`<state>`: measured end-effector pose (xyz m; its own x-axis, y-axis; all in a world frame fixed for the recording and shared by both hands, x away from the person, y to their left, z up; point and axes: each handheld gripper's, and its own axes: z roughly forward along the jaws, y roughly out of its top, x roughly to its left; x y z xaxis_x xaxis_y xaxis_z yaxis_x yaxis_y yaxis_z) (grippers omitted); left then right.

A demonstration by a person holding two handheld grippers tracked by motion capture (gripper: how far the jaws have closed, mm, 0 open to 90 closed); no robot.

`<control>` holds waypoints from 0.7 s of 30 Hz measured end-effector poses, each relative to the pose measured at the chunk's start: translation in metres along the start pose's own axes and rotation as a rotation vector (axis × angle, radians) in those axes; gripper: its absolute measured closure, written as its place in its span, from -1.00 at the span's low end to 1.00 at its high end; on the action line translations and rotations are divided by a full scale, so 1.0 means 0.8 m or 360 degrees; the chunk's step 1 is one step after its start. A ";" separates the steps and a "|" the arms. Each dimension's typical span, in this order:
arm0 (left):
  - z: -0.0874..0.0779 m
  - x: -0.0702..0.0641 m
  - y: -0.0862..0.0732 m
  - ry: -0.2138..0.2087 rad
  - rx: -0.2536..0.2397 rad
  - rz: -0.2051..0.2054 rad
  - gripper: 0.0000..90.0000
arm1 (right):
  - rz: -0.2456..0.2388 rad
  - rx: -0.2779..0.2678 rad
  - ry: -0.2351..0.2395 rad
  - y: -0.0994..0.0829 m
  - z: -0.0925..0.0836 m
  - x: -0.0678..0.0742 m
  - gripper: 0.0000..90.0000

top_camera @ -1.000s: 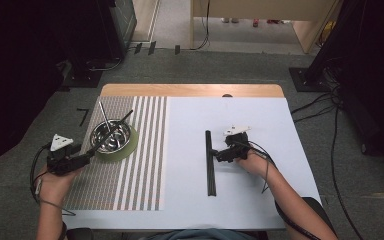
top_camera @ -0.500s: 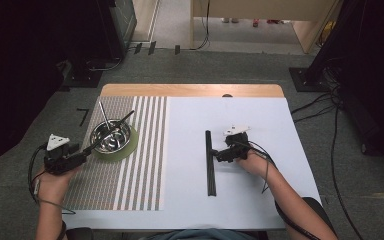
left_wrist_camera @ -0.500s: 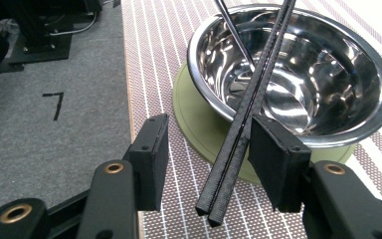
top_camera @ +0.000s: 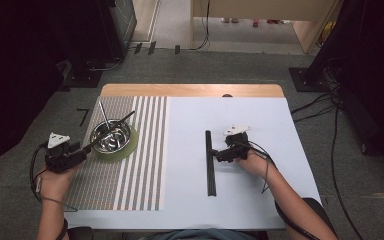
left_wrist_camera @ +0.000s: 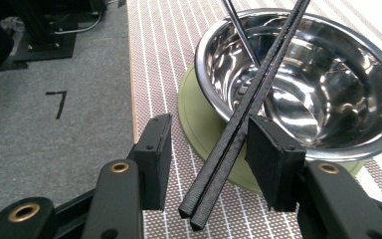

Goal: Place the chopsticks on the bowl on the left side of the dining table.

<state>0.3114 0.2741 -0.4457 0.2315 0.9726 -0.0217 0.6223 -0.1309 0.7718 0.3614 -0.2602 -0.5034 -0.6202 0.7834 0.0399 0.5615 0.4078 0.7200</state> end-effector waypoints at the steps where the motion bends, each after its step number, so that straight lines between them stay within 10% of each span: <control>1: 0.000 0.001 0.001 0.0003 0.0000 0.0002 0.19 | 0.0000 0.0000 0.0000 0.000 0.000 0.000 -0.92; 21: 0.012 0.009 0.008 0.0032 -0.0038 -0.0008 0.19 | 0.0001 0.0000 0.0000 0.000 0.000 0.000 -0.92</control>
<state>0.3238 0.2782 -0.4468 0.2130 0.9770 -0.0129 0.6053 -0.1215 0.7867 0.3614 -0.2603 -0.5034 -0.6200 0.7836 0.0406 0.5618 0.4072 0.7202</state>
